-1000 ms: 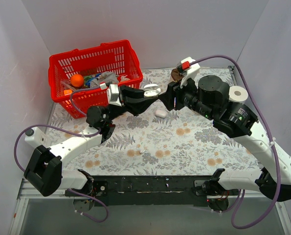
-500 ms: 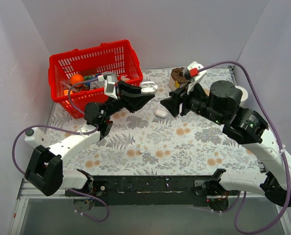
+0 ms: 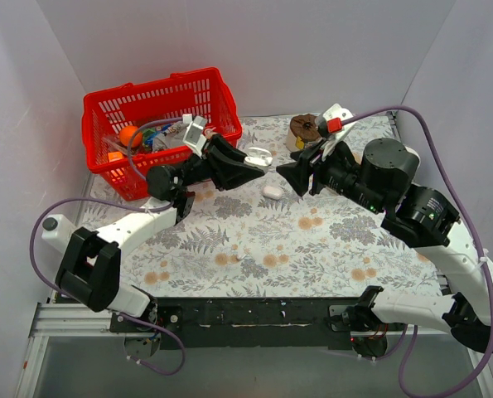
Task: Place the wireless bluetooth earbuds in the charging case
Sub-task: Adjust the earbud with the charging case, then pick up the earbud from the center of the board.
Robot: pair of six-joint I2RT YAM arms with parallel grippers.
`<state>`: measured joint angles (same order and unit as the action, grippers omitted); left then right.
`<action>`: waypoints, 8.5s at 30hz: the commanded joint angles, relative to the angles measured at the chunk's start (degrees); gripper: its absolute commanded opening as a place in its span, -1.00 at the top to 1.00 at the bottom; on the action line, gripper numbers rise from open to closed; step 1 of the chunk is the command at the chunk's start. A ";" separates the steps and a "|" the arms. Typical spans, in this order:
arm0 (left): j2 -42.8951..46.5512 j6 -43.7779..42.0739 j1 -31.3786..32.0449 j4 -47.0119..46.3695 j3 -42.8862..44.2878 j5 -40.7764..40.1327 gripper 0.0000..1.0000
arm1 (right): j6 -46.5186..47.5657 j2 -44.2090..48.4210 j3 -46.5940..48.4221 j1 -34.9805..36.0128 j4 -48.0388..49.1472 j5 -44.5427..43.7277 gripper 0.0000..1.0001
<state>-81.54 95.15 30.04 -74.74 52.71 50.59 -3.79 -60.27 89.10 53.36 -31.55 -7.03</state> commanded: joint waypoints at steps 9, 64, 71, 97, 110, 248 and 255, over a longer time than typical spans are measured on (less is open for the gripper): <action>-2.66 10.75 -0.51 -15.79 1.61 3.38 1.00 | 2.21 -0.64 0.73 0.07 1.06 -1.59 -0.12; -0.55 8.12 -0.42 -18.51 -0.68 4.43 1.00 | 3.53 -5.03 2.13 0.07 -0.79 -5.28 -0.15; -0.20 6.10 -0.42 -17.63 -1.47 4.87 1.00 | 5.20 -5.56 3.36 0.07 -0.71 -4.93 -0.15; -0.73 1.26 0.10 -14.12 -2.00 4.61 1.00 | 4.41 -8.46 7.23 0.07 -0.97 -1.50 -0.17; 1.90 -7.86 0.28 -8.76 -3.84 -0.48 1.00 | -3.22 -7.84 11.00 0.07 -1.58 -1.50 -0.07; 59.83 -45.32 2.13 56.46 -24.76 -22.81 1.00 | -12.55 -28.07 -35.21 -0.89 29.97 10.54 0.45; 59.92 -44.18 2.13 55.67 -25.55 -21.94 1.00 | -12.46 -25.77 -42.42 0.25 30.05 11.77 0.97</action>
<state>-21.32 50.22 32.42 -17.89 27.66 28.29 -15.57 -85.27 50.02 52.80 -2.50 4.23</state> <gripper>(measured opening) 0.268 0.022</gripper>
